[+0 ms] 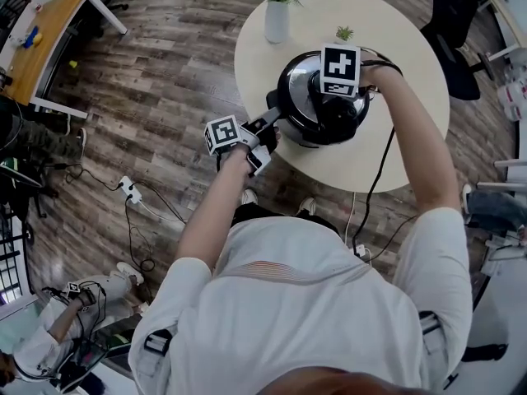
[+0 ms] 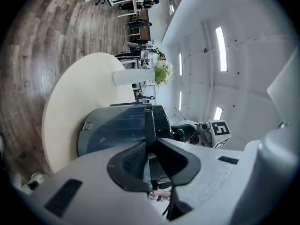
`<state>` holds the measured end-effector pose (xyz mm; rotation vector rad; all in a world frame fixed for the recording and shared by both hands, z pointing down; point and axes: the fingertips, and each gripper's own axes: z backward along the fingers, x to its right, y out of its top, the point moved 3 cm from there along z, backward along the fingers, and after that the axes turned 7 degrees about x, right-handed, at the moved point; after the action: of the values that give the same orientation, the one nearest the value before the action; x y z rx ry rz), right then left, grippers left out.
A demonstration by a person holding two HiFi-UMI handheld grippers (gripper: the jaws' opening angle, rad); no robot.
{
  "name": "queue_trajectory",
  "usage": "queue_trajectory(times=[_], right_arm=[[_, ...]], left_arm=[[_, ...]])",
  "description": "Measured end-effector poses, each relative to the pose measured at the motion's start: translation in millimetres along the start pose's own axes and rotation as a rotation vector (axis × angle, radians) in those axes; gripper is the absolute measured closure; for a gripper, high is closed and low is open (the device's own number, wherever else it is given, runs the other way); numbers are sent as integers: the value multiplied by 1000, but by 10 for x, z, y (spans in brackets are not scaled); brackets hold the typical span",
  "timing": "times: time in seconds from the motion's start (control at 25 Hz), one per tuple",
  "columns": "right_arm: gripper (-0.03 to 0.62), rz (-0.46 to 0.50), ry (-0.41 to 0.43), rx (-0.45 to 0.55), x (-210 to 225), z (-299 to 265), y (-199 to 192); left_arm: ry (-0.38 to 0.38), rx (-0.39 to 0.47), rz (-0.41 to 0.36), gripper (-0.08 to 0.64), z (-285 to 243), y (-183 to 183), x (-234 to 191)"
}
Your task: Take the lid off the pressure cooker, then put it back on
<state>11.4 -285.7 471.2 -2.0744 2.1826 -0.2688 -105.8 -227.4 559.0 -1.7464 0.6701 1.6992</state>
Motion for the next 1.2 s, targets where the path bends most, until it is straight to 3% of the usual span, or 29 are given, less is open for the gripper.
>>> queue_trajectory(times=[0.44, 0.52, 0.72, 0.84, 1.2], right_arm=[[281, -81, -1, -15, 34, -23, 14], [281, -158, -15, -2, 63, -11, 1], [279, -465, -84, 30, 194, -10, -20], [278, -576, -103, 15, 219, 1, -50], [288, -477, -87, 13, 195, 23, -50]], left_arm=[[-29, 23, -2, 497, 15, 12, -28], [-31, 21, -4, 497, 5, 0, -15], [-41, 15, -7, 497, 5, 10, -20], [-42, 10, -8, 497, 3, 10, -14], [-63, -10, -19, 497, -12, 12, 12]])
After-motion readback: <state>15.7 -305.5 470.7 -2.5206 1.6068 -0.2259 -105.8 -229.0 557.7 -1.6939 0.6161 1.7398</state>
